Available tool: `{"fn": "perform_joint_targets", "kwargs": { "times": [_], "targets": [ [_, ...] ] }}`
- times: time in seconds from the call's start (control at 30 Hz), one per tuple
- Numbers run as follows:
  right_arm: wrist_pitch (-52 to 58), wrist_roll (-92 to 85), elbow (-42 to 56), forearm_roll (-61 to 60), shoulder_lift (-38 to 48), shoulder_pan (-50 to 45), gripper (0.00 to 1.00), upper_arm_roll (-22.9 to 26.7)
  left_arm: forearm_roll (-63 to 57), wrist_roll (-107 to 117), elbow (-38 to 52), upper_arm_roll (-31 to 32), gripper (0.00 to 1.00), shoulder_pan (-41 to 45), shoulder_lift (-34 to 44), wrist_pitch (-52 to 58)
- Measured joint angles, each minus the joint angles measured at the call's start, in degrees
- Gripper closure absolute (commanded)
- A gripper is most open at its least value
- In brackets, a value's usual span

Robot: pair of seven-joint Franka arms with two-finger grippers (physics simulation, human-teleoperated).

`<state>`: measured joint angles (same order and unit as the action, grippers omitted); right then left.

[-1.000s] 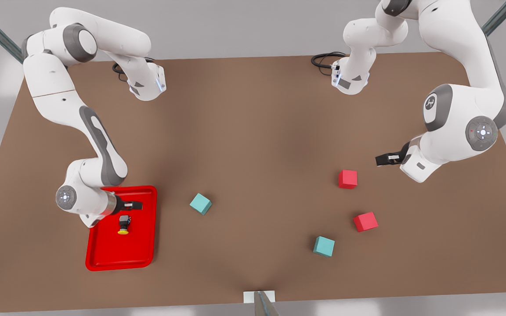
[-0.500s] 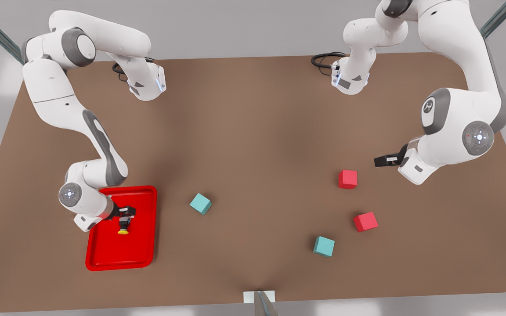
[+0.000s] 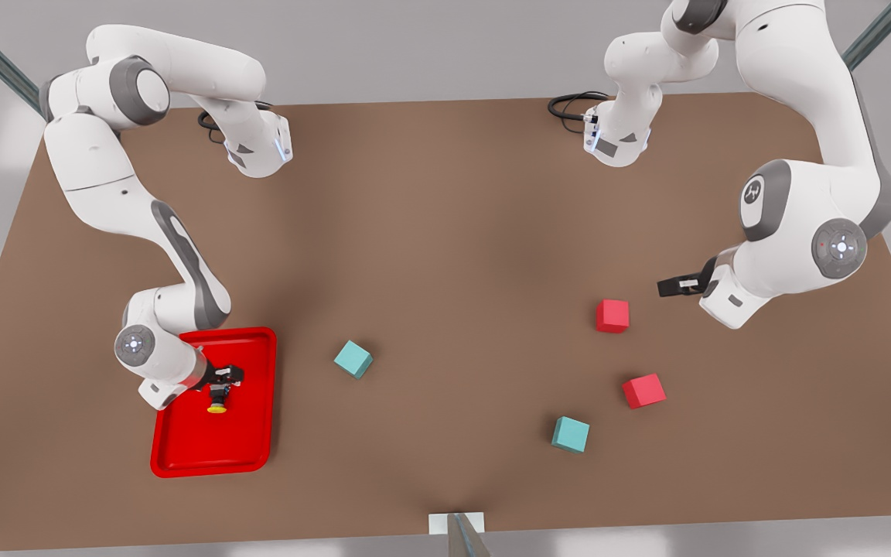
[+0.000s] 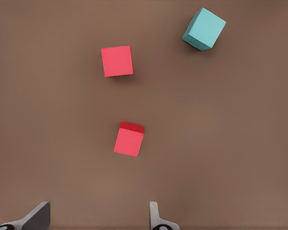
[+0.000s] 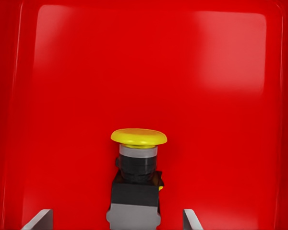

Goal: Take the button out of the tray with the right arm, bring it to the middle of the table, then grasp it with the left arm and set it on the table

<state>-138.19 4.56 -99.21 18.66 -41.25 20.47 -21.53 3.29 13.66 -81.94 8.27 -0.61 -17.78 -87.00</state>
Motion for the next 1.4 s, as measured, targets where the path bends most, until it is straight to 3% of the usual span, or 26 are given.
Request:
{"fn": "perform_joint_targets", "kwargs": {
  "times": [0.4, 0.43, 0.47, 0.5, 0.7, 0.77, 0.97, 1.0, 1.13, 1.4],
  "targets": [
    [-1.41, 0.58, -0.13, 0.73, -2.44, -0.27, 0.00, 0.33, 0.00, 0.10, 0.00, 0.02, 0.00, -0.01, -0.03, -0.02],
    [-1.47, 0.64, -0.13, 0.74, -2.48, -0.31, 0.02, 0.35, 0.00, 0.11, 0.00, 0.01, 0.00, -0.01, -0.04, -0.03],
    [-1.53, 0.75, -0.13, 0.72, -2.53, -0.33, 0.18, 0.35, 0.00, 0.12, 0.00, 0.00, 0.00, 0.00, -0.04, -0.03],
    [-1.58, 0.84, -0.13, 0.68, -2.55, -0.38, 0.21, 0.36, 0.00, 0.12, -0.03, 0.00, 0.00, -0.01, -0.04, -0.03],
    [-2.11, 1.53, -0.21, 0.69, -2.89, -0.35, 0.21, 0.36, 0.00, 0.15, -0.05, 0.02, 0.00, 0.00, -0.01, 0.04],
    [-2.26, 1.63, -0.21, 0.60, -2.91, -0.34, 0.27, 0.36, 0.00, 0.16, -0.05, 0.02, 0.00, -0.01, 0.07, 0.08],
    [-2.14, 2.06, -0.14, 0.68, -2.40, -0.34, 0.28, 0.36, 0.00, 0.20, -0.21, 0.04, 0.00, -0.01, 0.05, 0.17],
    [-2.11, 2.15, -0.14, 0.70, -2.31, -0.34, 0.35, 0.36, 0.00, 0.21, -0.20, 0.05, 0.00, 0.00, 0.05, 0.18],
    [-2.15, 2.49, -0.13, 0.73, -2.37, -0.34, 0.43, 0.36, 0.00, 0.23, -0.15, 0.03, 0.00, 0.01, 0.05, 0.19],
    [-2.32, 2.55, -0.06, 0.42, -2.45, -0.33, 0.51, 0.36, 0.00, 0.25, -0.18, 0.03, 0.00, 0.08, 0.17, 0.27]
  ]
}}
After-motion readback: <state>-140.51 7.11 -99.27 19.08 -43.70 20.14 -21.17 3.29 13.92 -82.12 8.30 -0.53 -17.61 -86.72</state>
